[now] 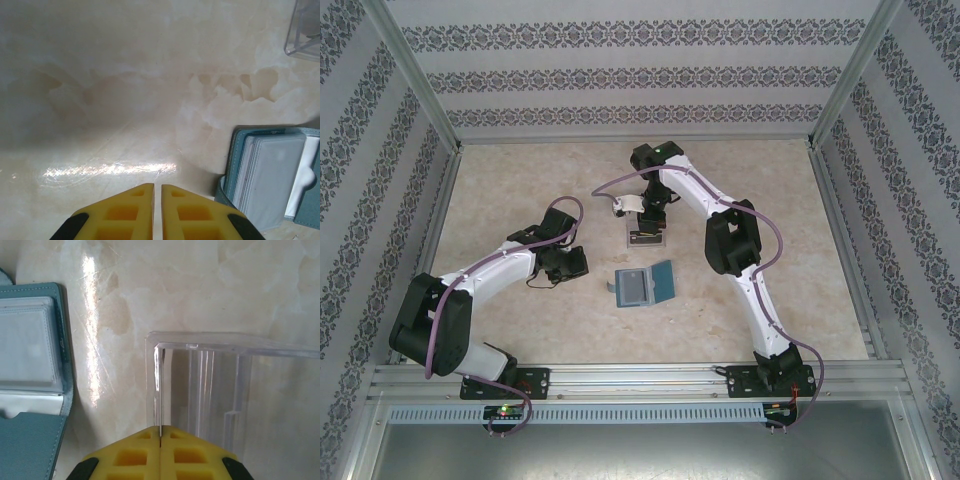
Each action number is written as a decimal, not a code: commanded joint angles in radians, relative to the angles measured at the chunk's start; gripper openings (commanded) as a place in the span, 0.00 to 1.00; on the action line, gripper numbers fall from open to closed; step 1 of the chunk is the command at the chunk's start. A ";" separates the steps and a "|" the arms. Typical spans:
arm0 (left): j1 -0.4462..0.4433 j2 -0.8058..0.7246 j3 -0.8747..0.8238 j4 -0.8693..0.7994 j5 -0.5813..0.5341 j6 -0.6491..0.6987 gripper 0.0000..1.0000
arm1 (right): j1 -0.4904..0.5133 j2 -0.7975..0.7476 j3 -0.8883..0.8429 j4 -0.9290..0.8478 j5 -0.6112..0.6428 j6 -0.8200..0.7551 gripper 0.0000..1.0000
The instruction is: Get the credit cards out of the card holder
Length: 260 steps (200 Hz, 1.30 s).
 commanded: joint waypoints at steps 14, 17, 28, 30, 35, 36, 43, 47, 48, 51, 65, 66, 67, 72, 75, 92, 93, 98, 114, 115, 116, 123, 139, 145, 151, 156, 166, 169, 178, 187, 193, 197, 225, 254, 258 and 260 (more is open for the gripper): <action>0.015 -0.005 0.004 0.019 0.013 -0.002 0.12 | 0.007 0.026 0.053 -0.087 -0.047 -0.020 0.00; 0.015 -0.005 0.005 0.019 0.015 -0.002 0.12 | 0.007 0.029 0.056 -0.089 -0.048 -0.021 0.00; 0.015 -0.001 0.007 0.017 0.018 0.000 0.12 | 0.007 0.041 0.064 -0.100 -0.057 -0.021 0.00; 0.016 0.001 0.008 0.017 0.018 0.000 0.12 | 0.007 0.042 0.065 -0.101 -0.058 -0.020 0.00; 0.016 0.000 0.010 0.017 0.018 0.000 0.12 | 0.006 0.046 0.070 -0.103 -0.060 -0.020 0.00; 0.016 0.001 0.010 0.017 0.019 0.000 0.12 | 0.007 0.047 0.069 -0.103 -0.061 -0.020 0.00; 0.015 0.004 0.010 0.017 0.020 0.001 0.12 | 0.007 0.052 0.072 -0.104 -0.063 -0.018 0.00; 0.016 0.003 0.010 0.019 0.022 0.000 0.12 | 0.007 0.055 0.072 -0.105 -0.064 -0.018 0.00; 0.015 0.003 0.010 0.019 0.022 0.000 0.12 | 0.007 0.055 0.072 -0.105 -0.064 -0.017 0.00; 0.016 0.004 0.010 0.019 0.022 -0.001 0.12 | 0.007 0.056 0.074 -0.104 -0.066 -0.017 0.00; 0.015 0.005 0.013 0.020 0.022 0.000 0.12 | 0.005 0.066 0.077 -0.105 -0.072 -0.015 0.03; 0.015 0.005 0.012 0.021 0.023 -0.001 0.12 | 0.004 0.068 0.078 -0.105 -0.072 -0.015 0.03; 0.015 0.005 0.013 0.020 0.023 -0.001 0.12 | 0.005 0.068 0.079 -0.106 -0.072 -0.015 0.04; 0.016 0.005 0.012 0.019 0.022 0.000 0.12 | 0.005 0.073 0.083 -0.107 -0.070 -0.013 0.05; 0.015 0.005 0.012 0.019 0.023 -0.001 0.12 | 0.005 0.076 0.085 -0.108 -0.070 -0.013 0.05; 0.016 0.003 0.012 0.017 0.023 -0.001 0.12 | 0.003 0.089 0.109 -0.116 -0.066 -0.007 0.10; 0.015 0.003 0.013 0.017 0.024 -0.001 0.12 | 0.004 0.090 0.110 -0.116 -0.066 -0.007 0.10; 0.015 0.004 0.014 0.017 0.024 -0.001 0.12 | 0.003 0.092 0.115 -0.117 -0.065 -0.004 0.11; 0.015 0.003 0.017 0.015 0.024 0.000 0.12 | 0.002 0.090 0.127 -0.115 -0.057 -0.002 0.16; 0.015 0.003 0.017 0.015 0.024 0.000 0.12 | 0.003 0.089 0.127 -0.114 -0.057 -0.001 0.16; 0.015 0.003 0.017 0.015 0.024 0.000 0.12 | 0.002 0.088 0.127 -0.114 -0.056 0.000 0.16; 0.015 0.002 0.017 0.015 0.025 -0.001 0.12 | 0.002 0.085 0.130 -0.113 -0.052 0.000 0.18; 0.015 0.002 0.019 0.014 0.023 -0.001 0.12 | 0.001 0.070 0.133 -0.107 -0.039 0.005 0.22; 0.015 -0.001 0.019 0.013 0.022 0.000 0.12 | 0.001 0.063 0.135 -0.105 -0.034 0.005 0.23; 0.016 -0.001 0.019 0.013 0.023 0.000 0.12 | 0.002 0.055 0.135 -0.103 -0.029 0.006 0.23; 0.016 -0.002 0.019 0.013 0.022 0.000 0.12 | 0.002 0.049 0.135 -0.101 -0.024 0.006 0.24; 0.016 -0.003 0.019 0.013 0.022 0.000 0.12 | 0.001 0.036 0.135 -0.093 -0.014 0.008 0.25; 0.016 -0.002 0.019 0.013 0.022 0.000 0.12 | 0.002 0.031 0.135 -0.092 -0.011 0.009 0.26; 0.015 -0.003 0.020 0.014 0.023 -0.001 0.12 | 0.001 0.019 0.135 -0.086 -0.002 0.010 0.26; 0.016 -0.002 0.021 0.011 0.024 0.001 0.12 | 0.002 0.008 0.134 -0.081 0.009 0.012 0.27; 0.016 -0.003 0.022 0.009 0.024 0.002 0.12 | 0.001 0.000 0.135 -0.079 0.015 0.012 0.27; 0.016 -0.003 0.023 0.008 0.022 0.003 0.12 | 0.001 -0.005 0.135 -0.079 0.018 0.012 0.27; 0.015 -0.010 0.036 -0.003 0.028 0.008 0.12 | 0.002 -0.037 0.132 -0.073 0.033 0.016 0.28; 0.016 -0.011 0.046 -0.002 0.042 0.005 0.12 | 0.004 -0.069 0.123 -0.070 0.043 0.022 0.29; 0.015 -0.010 0.048 -0.001 0.047 0.005 0.13 | 0.006 -0.073 0.121 -0.069 0.043 0.024 0.29; 0.015 -0.010 0.047 0.000 0.048 0.005 0.13 | 0.005 -0.075 0.118 -0.068 0.044 0.024 0.29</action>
